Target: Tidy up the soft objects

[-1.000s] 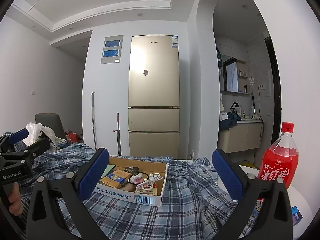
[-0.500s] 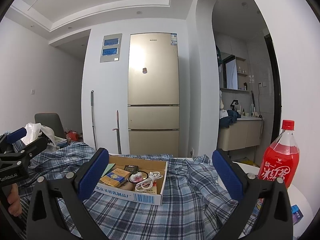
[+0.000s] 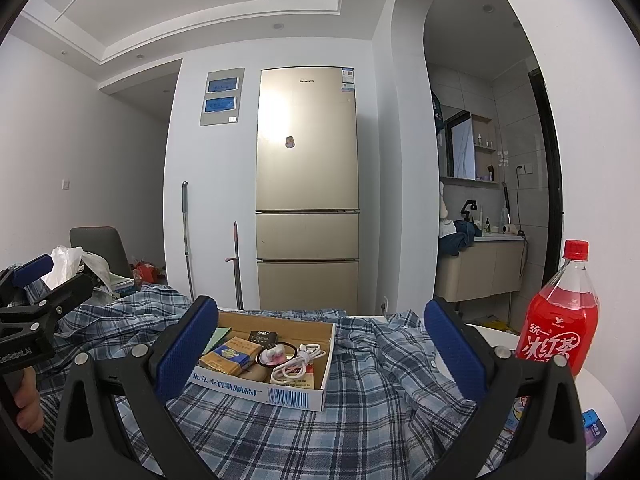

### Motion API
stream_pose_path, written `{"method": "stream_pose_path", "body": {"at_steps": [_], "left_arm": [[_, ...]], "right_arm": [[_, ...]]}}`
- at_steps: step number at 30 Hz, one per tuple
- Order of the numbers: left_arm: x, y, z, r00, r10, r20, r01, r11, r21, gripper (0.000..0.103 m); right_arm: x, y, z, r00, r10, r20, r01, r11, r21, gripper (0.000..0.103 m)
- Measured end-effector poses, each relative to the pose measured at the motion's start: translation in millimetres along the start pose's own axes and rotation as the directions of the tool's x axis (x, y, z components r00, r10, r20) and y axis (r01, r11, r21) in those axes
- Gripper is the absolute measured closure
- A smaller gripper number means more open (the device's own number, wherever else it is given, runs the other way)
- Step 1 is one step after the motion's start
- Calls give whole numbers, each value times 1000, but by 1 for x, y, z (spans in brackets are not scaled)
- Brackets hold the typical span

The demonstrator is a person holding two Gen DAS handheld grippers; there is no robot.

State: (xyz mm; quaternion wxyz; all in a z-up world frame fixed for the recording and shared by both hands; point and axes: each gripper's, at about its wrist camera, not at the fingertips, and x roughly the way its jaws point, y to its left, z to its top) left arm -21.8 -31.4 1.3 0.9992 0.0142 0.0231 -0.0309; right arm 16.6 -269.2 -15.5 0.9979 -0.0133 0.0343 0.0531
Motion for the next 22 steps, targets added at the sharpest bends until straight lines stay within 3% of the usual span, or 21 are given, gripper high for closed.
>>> {"method": "stream_pose_path", "body": {"at_steps": [22], "left_arm": [[2, -4, 0, 1000, 26, -14, -26, 1000, 3, 0]], "right_arm": [[-2, 1, 0, 1000, -2, 10, 2, 1000, 9, 0]]}}
